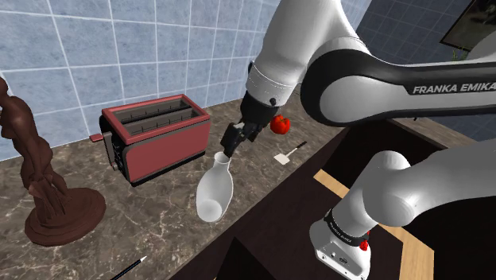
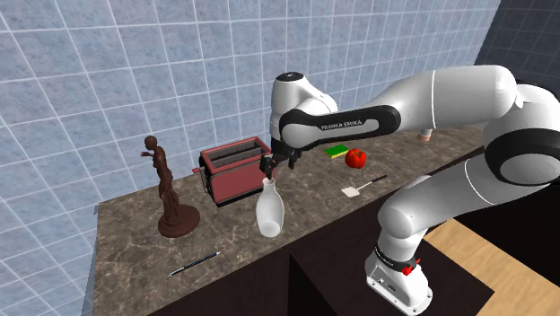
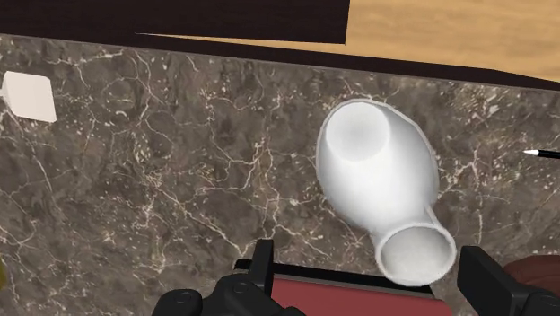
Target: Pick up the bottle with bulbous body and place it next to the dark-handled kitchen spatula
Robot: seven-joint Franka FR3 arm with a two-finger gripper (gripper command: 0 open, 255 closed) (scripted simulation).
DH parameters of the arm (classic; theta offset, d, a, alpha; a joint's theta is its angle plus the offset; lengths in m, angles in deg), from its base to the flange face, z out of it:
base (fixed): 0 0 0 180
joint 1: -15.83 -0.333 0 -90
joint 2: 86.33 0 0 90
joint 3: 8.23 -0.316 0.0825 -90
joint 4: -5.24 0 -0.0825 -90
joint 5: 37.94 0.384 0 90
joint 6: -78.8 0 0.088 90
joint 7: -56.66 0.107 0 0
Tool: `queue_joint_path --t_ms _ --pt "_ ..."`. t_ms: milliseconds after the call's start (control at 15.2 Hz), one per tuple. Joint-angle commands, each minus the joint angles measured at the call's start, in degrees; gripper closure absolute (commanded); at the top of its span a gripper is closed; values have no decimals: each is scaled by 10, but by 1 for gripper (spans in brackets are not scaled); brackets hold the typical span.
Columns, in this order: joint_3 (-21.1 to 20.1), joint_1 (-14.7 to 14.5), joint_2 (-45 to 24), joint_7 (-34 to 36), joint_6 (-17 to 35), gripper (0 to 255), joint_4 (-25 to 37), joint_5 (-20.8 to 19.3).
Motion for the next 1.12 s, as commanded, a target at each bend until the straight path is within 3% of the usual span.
queue_joint_path --t_ms 0,594,1056 --pt "-31 -3 -26 29 30 0 3 6" --pt "-60 5 -71 46 108 0 -28 4" --pt "-60 5 -71 46 108 0 -28 3"
